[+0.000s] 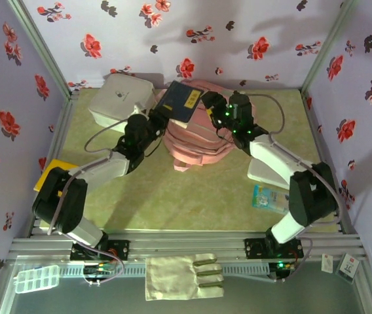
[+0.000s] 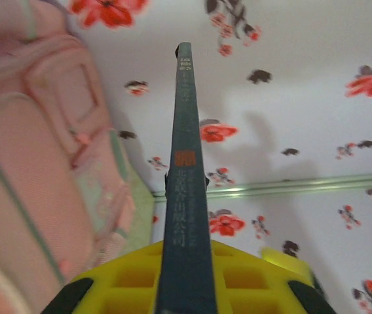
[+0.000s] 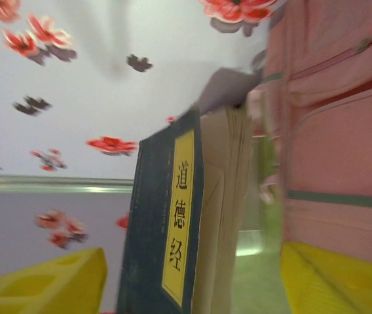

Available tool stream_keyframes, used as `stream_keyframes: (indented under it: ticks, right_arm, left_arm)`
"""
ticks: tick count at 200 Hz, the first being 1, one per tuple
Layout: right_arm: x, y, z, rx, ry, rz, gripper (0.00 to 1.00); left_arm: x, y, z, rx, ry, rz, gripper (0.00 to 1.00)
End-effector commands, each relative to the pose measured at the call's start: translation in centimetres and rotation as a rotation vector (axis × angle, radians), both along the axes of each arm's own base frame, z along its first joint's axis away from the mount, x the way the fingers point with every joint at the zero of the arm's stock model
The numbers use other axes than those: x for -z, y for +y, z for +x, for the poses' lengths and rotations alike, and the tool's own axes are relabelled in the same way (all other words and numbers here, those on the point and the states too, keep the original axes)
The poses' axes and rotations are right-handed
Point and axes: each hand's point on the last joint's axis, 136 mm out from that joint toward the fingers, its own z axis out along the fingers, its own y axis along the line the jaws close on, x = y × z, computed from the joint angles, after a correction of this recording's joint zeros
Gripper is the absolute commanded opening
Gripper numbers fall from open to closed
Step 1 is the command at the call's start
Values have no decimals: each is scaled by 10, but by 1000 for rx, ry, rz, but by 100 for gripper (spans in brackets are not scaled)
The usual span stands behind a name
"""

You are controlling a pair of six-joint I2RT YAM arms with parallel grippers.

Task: Pack the student bag
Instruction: Pass the book, then open the student bag at the top-center of the table.

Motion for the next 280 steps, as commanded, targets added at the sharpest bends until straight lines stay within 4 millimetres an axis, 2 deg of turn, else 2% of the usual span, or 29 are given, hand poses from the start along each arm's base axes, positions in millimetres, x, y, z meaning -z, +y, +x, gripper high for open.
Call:
stream_keyframes:
  ticks: [1,25,53,80,135,174,210,230,280]
  right_arm:
    - [22,-27,-18,-48,-31,-351,76]
    - [35,-36,-32,-156,-69,-594,77]
    - [46,-35,-40,-328,-103,-800,78]
    - [63,-29,-42,-492,-106,-998,76]
    - [109,4,-48,-865,-101,-1244,70]
    - [131,12,-34,-932,-81,-1368,63]
    - [147,10,-23,-977,-47,-1443,57]
    - [153,10,-17,-979,-38,-1468,54]
    - [166,15,-7,-966,-34,-1475,52]
  left_arm:
    - [-15,32,-9,-23,-34,57,0]
    - [3,62,-18,-52,15,112,0]
    - [17,85,-23,-59,59,128,0]
    - [21,94,-25,-17,80,175,0]
    - [19,97,-39,65,97,264,0]
    - [15,102,-49,88,96,307,0]
    - [3,115,-52,77,89,307,0]
    - [3,118,-56,74,93,317,0]
    - [1,111,-53,91,77,246,0]
